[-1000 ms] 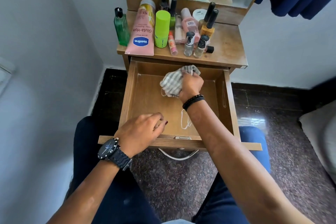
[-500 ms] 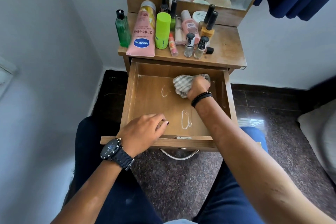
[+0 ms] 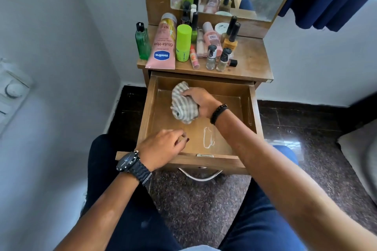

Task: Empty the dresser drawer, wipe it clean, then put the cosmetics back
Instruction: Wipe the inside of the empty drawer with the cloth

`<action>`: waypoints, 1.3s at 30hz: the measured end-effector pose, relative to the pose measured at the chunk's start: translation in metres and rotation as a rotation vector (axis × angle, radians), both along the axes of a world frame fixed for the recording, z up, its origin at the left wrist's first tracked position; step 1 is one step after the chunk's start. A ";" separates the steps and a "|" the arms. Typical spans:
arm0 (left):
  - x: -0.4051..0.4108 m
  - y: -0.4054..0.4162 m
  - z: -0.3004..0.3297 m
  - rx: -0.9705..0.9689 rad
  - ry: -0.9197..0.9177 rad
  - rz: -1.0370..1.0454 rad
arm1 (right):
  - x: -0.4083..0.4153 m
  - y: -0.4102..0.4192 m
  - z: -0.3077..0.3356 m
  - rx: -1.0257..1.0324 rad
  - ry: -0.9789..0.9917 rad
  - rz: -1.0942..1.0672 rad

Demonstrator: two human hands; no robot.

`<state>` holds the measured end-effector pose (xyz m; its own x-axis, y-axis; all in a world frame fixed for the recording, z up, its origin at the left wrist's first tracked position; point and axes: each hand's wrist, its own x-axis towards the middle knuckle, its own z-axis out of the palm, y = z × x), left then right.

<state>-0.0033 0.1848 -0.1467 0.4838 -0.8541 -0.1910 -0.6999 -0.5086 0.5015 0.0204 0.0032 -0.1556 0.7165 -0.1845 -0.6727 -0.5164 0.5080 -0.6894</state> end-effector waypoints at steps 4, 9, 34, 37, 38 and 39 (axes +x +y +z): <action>0.000 -0.008 0.000 0.047 0.034 -0.011 | -0.055 -0.045 0.042 -0.606 0.002 0.333; -0.005 -0.021 -0.008 0.036 0.076 0.002 | -0.103 -0.097 0.093 -1.581 0.018 0.744; -0.006 -0.014 -0.010 0.032 0.037 0.077 | -0.092 -0.104 0.062 -2.056 0.460 1.699; -0.006 -0.014 -0.009 0.021 0.035 0.083 | -0.117 -0.084 0.075 -1.891 0.374 1.957; -0.006 -0.014 -0.009 0.019 0.033 0.079 | -0.126 -0.075 0.077 -1.831 0.338 2.037; -0.006 -0.014 -0.010 0.018 0.031 0.074 | -0.134 -0.064 0.080 -1.763 0.316 2.112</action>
<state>-0.0097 0.1706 -0.1565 0.5389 -0.8125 -0.2223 -0.6444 -0.5676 0.5125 -0.1140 -0.0613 -0.0754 0.5739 -0.0035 -0.8189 0.4821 -0.8069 0.3413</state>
